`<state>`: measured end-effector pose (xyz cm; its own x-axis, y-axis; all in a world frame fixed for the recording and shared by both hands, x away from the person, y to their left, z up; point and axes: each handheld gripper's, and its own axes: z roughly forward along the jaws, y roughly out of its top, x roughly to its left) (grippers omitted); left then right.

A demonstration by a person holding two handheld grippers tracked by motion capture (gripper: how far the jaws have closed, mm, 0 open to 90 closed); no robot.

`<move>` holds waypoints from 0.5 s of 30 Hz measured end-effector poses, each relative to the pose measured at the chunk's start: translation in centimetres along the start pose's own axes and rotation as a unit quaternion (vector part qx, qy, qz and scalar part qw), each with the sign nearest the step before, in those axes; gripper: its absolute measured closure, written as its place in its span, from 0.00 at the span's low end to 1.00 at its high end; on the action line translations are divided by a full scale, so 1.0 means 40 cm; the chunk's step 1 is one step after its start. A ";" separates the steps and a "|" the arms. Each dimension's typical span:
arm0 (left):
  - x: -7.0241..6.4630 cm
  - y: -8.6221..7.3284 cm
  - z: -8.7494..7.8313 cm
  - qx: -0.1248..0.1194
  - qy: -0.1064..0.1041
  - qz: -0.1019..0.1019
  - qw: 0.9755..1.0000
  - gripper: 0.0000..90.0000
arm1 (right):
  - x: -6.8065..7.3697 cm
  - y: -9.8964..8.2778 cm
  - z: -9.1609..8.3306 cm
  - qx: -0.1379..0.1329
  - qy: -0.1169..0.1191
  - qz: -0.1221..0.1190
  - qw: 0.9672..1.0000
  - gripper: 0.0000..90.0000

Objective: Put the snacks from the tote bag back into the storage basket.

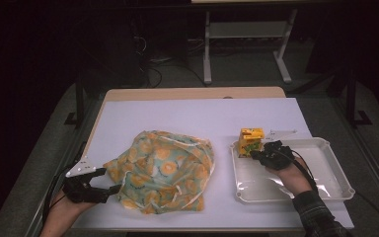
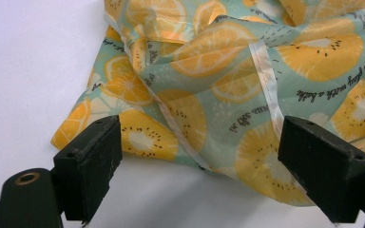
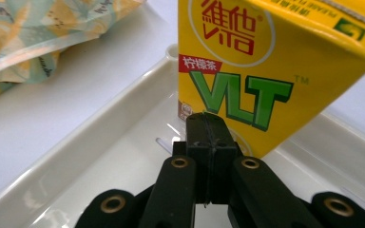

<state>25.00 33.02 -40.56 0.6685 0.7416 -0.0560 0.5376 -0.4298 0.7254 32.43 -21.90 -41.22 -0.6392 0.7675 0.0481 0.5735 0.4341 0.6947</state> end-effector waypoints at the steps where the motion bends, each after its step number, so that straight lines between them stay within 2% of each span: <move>1: 0.000 0.000 0.000 0.000 0.000 0.001 1.000 0.16 | 0.000 -0.001 -0.004 -0.002 0.002 -0.001 1.000 0.97; 4: -0.002 0.001 0.000 0.000 0.000 0.001 1.000 0.16 | 0.004 -0.003 -0.012 -0.002 0.004 0.003 1.000 0.92; 5: -0.003 0.001 0.000 0.000 0.000 0.000 1.000 0.16 | 0.006 -0.005 -0.020 -0.008 0.004 0.002 1.000 0.83; 8: -0.003 0.001 0.001 0.001 -0.001 0.004 1.000 0.16 | 0.009 -0.008 -0.030 -0.011 0.007 0.008 1.000 0.79; 10: -0.003 0.002 0.000 0.003 -0.002 0.004 1.000 0.16 | 0.012 -0.012 -0.041 -0.018 0.006 0.017 1.000 0.72; 11: -0.004 0.002 0.000 0.003 -0.002 0.004 1.000 0.16 | 0.015 -0.015 -0.050 -0.017 0.013 0.023 1.000 0.64; 12: -0.005 0.002 -0.001 0.002 -0.002 0.005 1.000 0.16 | 0.017 -0.018 -0.054 -0.021 0.009 0.020 1.000 0.59; 14: -0.005 0.003 -0.001 0.002 -0.002 0.006 1.000 0.16 | 0.022 -0.022 -0.060 -0.019 0.003 0.027 0.999 0.57; 15: -0.005 0.003 -0.001 0.001 -0.002 0.006 1.000 0.16 | 0.025 -0.030 -0.073 -0.025 0.002 0.026 0.999 0.48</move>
<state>24.90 32.83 -40.41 0.6760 0.7352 -0.0500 0.5309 -0.4389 0.7249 29.60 -23.04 -39.92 -0.6116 0.7863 0.0877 0.5797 0.3700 0.7260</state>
